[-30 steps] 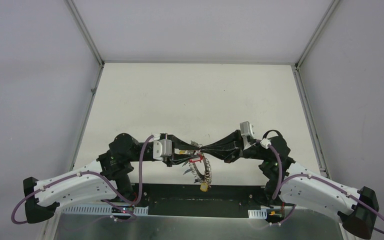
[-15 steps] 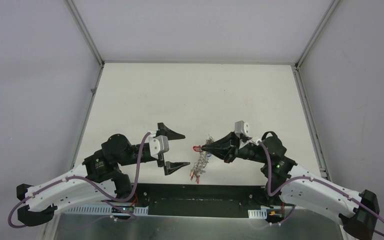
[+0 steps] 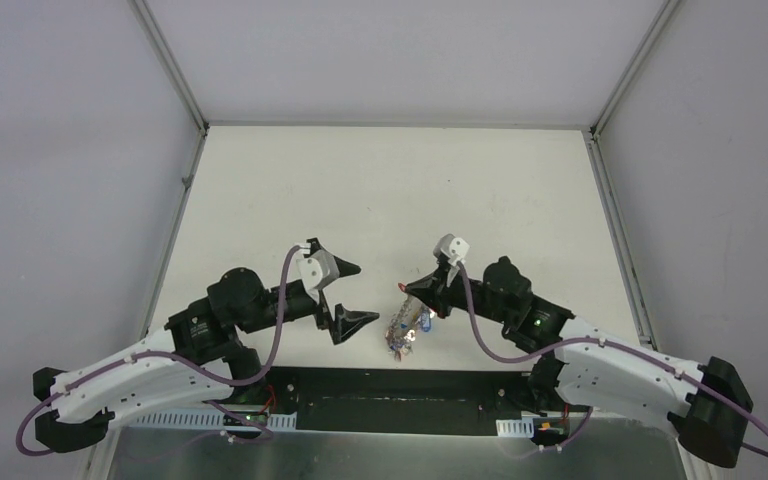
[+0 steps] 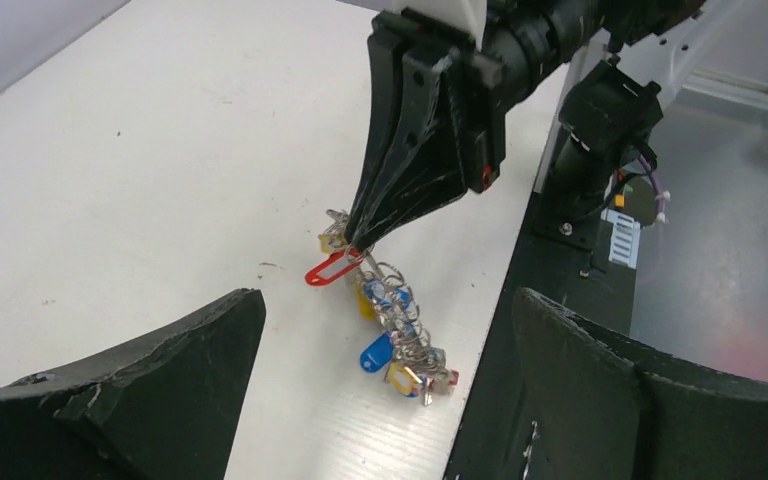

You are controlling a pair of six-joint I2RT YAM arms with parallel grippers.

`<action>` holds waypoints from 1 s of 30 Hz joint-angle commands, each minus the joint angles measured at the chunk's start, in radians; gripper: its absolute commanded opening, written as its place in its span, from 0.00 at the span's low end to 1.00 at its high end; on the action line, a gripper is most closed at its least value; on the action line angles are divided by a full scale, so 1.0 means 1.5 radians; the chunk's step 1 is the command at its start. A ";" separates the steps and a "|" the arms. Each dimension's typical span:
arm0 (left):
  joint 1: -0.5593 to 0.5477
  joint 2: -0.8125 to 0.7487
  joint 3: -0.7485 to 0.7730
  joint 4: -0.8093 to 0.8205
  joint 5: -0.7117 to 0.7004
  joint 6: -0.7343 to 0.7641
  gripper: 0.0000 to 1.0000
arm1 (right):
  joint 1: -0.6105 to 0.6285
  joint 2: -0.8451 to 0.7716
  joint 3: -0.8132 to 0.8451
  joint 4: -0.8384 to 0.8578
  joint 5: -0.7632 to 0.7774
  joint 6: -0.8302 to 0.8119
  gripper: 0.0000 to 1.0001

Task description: Put the keys on the keyring

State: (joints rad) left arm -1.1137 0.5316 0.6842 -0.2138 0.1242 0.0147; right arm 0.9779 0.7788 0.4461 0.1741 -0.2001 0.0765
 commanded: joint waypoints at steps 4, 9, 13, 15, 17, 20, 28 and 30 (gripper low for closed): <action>-0.006 0.012 0.019 0.005 -0.112 -0.146 0.99 | -0.009 0.161 0.105 0.052 0.121 -0.027 0.00; -0.006 0.003 0.003 -0.001 -0.148 -0.233 0.99 | -0.064 0.274 0.138 0.095 0.116 -0.001 0.01; -0.006 0.007 -0.014 -0.015 -0.153 -0.305 0.99 | -0.121 0.352 0.155 0.138 0.032 0.030 0.04; -0.006 0.015 -0.030 -0.014 -0.152 -0.347 0.99 | -0.138 0.375 0.158 0.159 0.025 0.025 0.08; -0.006 0.028 -0.043 -0.012 -0.146 -0.376 0.99 | -0.152 0.383 0.163 0.162 0.038 0.020 0.17; -0.006 0.058 -0.060 -0.010 -0.140 -0.431 0.99 | -0.171 0.368 0.162 0.156 0.085 0.017 0.37; 0.016 0.143 -0.055 -0.009 -0.109 -0.489 0.99 | -0.226 0.247 0.129 0.045 0.189 0.045 0.85; 0.049 0.169 -0.049 -0.010 -0.060 -0.497 0.99 | -0.238 0.205 0.112 0.002 0.212 0.081 0.89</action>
State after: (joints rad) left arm -1.1004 0.7368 0.5846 -0.2470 -0.0650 -0.6682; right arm 0.6491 1.2091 0.6342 0.2668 0.0135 0.1196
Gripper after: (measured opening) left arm 0.991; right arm 0.860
